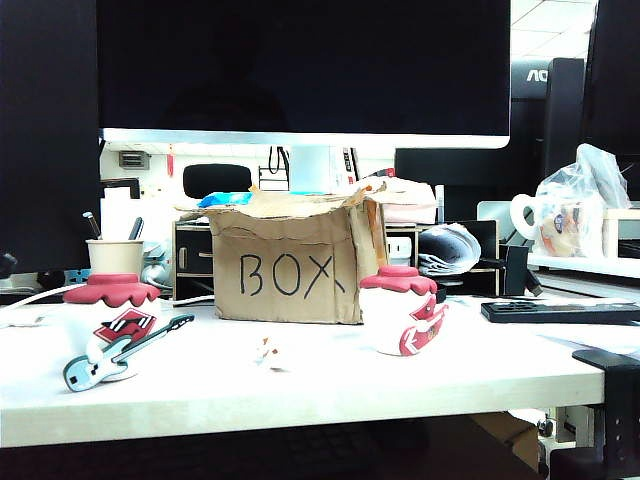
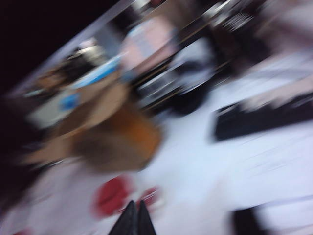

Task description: Put the doll that is least similar in size compared to the others into the paper box.

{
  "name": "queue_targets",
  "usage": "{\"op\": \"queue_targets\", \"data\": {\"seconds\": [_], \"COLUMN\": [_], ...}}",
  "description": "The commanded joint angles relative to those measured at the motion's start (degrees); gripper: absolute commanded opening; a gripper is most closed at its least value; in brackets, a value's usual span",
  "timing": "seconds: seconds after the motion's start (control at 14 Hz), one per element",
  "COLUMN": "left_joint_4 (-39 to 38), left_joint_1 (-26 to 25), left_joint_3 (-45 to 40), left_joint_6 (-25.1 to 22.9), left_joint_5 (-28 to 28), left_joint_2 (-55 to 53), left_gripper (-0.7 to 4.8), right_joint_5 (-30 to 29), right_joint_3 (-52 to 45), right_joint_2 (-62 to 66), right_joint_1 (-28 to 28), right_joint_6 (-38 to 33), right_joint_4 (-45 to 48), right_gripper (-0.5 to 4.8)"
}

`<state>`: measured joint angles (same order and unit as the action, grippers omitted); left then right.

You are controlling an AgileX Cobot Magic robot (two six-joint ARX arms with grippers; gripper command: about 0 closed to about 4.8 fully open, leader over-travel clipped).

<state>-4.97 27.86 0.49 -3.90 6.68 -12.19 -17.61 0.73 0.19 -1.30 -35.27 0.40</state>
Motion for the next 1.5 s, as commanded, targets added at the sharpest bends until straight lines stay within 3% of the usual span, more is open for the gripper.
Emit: {"op": "queue_targets", "data": {"seconds": [0.07, 0.14, 0.43, 0.57, 0.71, 0.79, 0.86, 0.93, 1.21, 1.29, 1.36, 1.5], "left_joint_4": [0.76, 0.76, 0.76, 0.79, 0.79, 0.76, 0.81, 0.79, 0.76, 0.79, 0.79, 0.79], "left_joint_1": [-0.04, -0.04, -0.07, -0.07, -0.07, -0.07, -0.07, -0.07, -0.07, -0.07, -0.07, -0.07], "left_joint_3": [0.04, 0.04, 0.04, 0.04, 0.04, 0.04, 0.04, 0.07, 0.07, 0.07, 0.04, 0.04], "left_joint_6": [-0.17, -0.17, -0.17, -0.17, -0.17, -0.17, -0.17, -0.17, -0.17, -0.17, -0.17, -0.17], "left_joint_5": [-0.02, 0.00, -0.02, -0.02, -0.02, 0.00, -0.04, -0.02, 0.00, 0.00, -0.04, -0.04], "left_joint_2": [0.00, 0.00, 0.00, 0.00, 0.00, 0.00, 0.00, 0.00, 0.00, 0.00, 0.00, 0.00], "left_gripper": [-0.05, -0.05, -0.05, -0.05, -0.05, -0.05, -0.05, -0.05, -0.05, -0.05, -0.05, -0.05], "right_joint_5": [-9.16, -11.52, -8.90, -15.39, -15.28, -13.31, -7.04, -4.79, 3.80, 4.07, 5.09, 10.21], "right_joint_3": [3.69, 7.34, 22.29, 31.58, 40.46, 45.90, 52.17, 55.34, 66.97, 70.10, 73.85, 78.14], "right_joint_2": [0.00, 0.09, 10.03, 24.39, 37.73, 47.04, 57.94, 64.72, 86.12, 90.82, 96.00, 102.40], "right_joint_1": [-0.26, -1.36, -5.31, -8.44, -13.77, -18.67, -25.68, -29.86, -39.54, -40.63, -42.18, -44.26], "right_joint_6": [-5.49, -5.05, 7.80, 13.07, 21.18, 25.73, 28.52, 29.90, 32.46, 32.50, 32.46, 32.48], "right_joint_4": [1.33, 0.96, -7.82, -11.50, -20.87, -26.75, -31.67, -31.95, -32.24, -34.05, -36.89, -39.85], "right_gripper": [-0.01, -0.03, -0.03, -0.03, -0.03, -0.03, -0.02, -0.02, -0.01, 0.14, 1.19, 1.82]}}
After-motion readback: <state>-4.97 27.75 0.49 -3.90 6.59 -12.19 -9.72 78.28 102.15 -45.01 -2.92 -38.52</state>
